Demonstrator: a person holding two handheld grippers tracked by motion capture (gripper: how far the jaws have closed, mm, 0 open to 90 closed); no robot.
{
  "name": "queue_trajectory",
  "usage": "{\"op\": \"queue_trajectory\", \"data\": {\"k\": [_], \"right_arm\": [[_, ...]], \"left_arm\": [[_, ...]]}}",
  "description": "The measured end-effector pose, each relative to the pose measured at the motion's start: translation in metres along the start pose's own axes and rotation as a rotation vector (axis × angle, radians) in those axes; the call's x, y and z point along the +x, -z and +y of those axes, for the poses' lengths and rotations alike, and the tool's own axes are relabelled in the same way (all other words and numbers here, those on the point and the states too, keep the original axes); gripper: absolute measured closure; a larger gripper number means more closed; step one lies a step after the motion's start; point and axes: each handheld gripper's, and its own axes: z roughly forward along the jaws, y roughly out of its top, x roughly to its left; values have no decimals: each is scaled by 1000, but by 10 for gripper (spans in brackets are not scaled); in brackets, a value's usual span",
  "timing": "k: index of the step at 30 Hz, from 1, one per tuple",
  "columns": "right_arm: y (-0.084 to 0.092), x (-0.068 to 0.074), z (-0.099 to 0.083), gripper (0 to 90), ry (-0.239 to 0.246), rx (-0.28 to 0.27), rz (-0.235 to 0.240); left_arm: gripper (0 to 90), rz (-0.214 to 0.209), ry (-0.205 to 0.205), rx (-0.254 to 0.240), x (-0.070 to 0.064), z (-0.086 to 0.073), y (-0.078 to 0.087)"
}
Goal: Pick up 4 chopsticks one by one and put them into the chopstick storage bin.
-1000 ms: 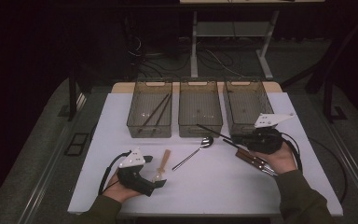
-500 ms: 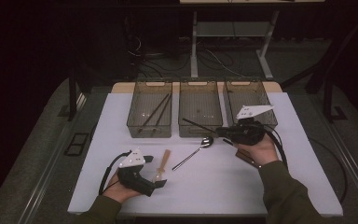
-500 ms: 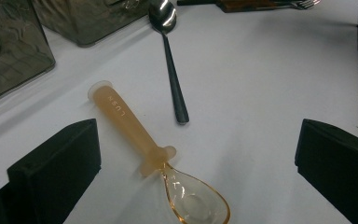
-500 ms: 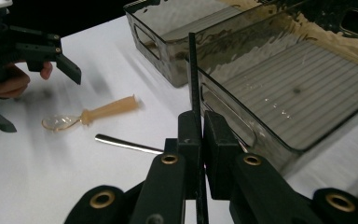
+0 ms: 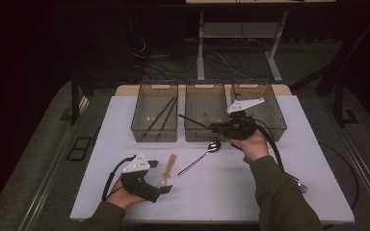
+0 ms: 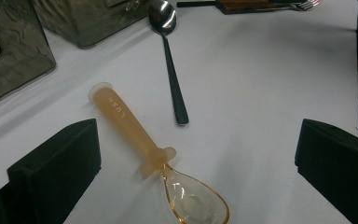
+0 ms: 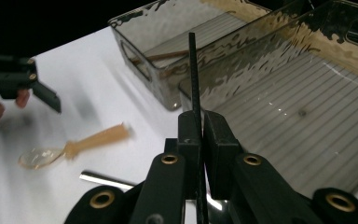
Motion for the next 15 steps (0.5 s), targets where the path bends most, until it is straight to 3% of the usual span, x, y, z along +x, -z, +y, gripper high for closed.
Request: {"op": "queue_trajectory", "data": {"k": [8,15], "right_arm": [[-26,1,20,854,-35,-7,-20],[-51,5,40,853,-29,3,-41]], "left_arm": [[0,-3,2,-2,0,0,0],[0,-6,-4,3,-1,0,0]]}}
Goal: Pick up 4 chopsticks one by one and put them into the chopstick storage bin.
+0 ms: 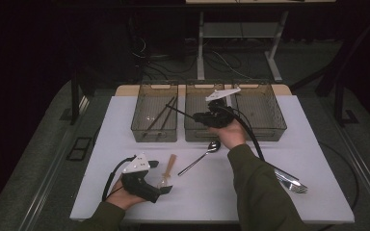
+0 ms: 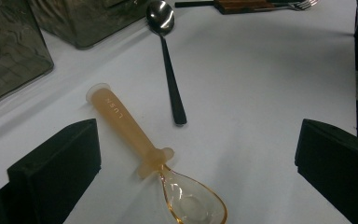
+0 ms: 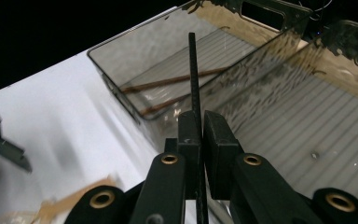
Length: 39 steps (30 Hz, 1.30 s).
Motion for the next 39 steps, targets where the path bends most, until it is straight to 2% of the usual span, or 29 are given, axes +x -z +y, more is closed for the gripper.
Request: {"op": "queue_trajectory", "data": {"k": [8,18,26,31,33,35,39], "right_arm": [[-30,9,20,853,-11,24,-32],[-74,12,42,853,-28,65,-65],[-106,17,53,852,-23,100,-89],[-124,23,56,849,-25,120,-85],[-130,26,58,828,-28,130,-75],[-132,29,59,727,-21,119,-91],[-124,30,61,666,-37,95,-86]], "left_arm": [[0,1,-3,-3,0,0,0],[0,-9,-8,-2,-1,0,0],[0,-12,-23,2,0,1,2],[0,-16,-18,4,-1,1,1],[0,-16,-20,-1,-1,1,1],[0,-16,-23,0,-1,1,2],[0,-16,-24,-2,-1,2,2]]}}
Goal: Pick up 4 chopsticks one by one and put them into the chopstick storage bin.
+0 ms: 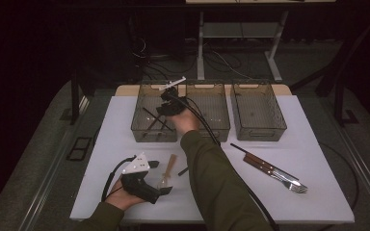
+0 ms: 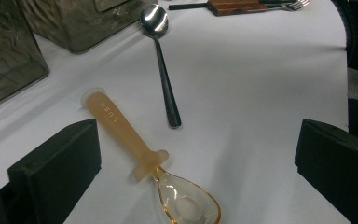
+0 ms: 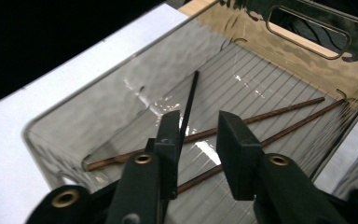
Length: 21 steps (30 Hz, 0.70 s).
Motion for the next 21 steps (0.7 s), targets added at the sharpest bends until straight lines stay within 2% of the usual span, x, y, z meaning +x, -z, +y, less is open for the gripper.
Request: {"op": "queue_trajectory", "data": {"k": [6,9,11,12,16,19,21], "right_arm": [[16,-2,-2,601,-24,-15,52],[25,-1,-6,574,-17,-17,74],[31,-4,-10,554,-33,-8,104],[34,-5,-12,567,-35,2,113],[43,-5,-23,796,0,38,107],[50,-6,-33,878,29,59,124],[53,-7,-38,894,39,66,133]], "left_arm": [[0,3,-3,4,0,0,0],[0,2,0,5,0,0,0],[0,3,2,7,0,0,-1],[0,4,1,7,-1,0,-1],[0,7,-1,7,-1,0,-1],[0,7,0,8,-1,0,-2],[0,8,3,5,-1,0,-2]]}}
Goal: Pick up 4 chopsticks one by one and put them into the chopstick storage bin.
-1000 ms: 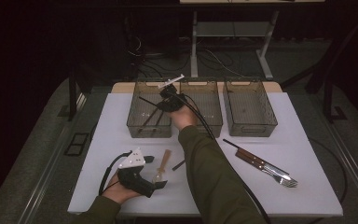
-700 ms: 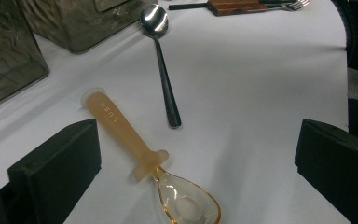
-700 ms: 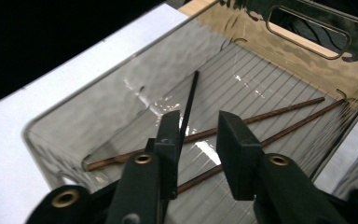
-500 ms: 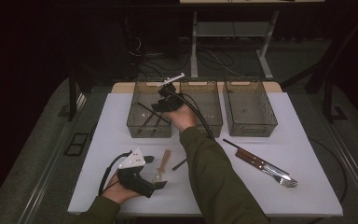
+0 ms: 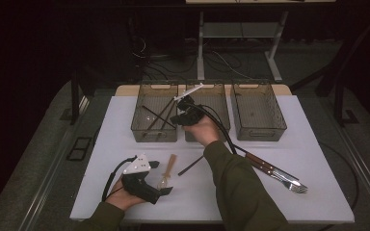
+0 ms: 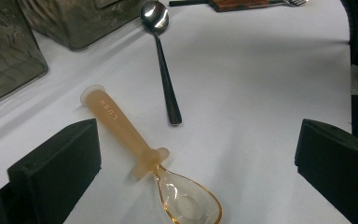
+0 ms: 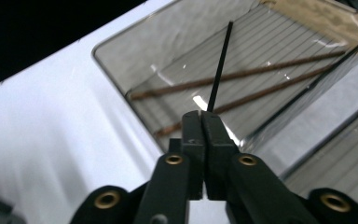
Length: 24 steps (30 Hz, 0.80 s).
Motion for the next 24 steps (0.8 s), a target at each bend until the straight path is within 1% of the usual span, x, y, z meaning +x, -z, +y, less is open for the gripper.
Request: {"op": "queue_trajectory", "data": {"k": [5,8,10,11,13,14,18,20,22,24], "right_arm": [[4,2,-9,895,12,10,18],[2,4,-10,895,23,23,18],[0,5,-10,895,33,29,1],[-1,4,-10,895,32,29,-6],[-1,3,-10,894,23,18,1],[-1,3,-10,895,24,18,-1],[-2,3,-10,895,25,20,2],[-4,2,-10,895,25,24,-9],[-4,2,-11,894,15,18,0],[-2,3,-12,894,23,10,4]], "left_arm": [[0,2,-4,3,0,0,0],[0,2,-4,3,0,0,-1],[0,1,-5,5,0,0,0],[0,2,-5,5,0,0,0],[0,2,-6,5,1,0,0],[0,0,-2,4,0,0,0],[0,2,-10,6,0,0,0],[0,2,-8,6,0,0,0],[0,3,-4,4,0,0,0],[0,3,-6,4,1,0,0]]}}
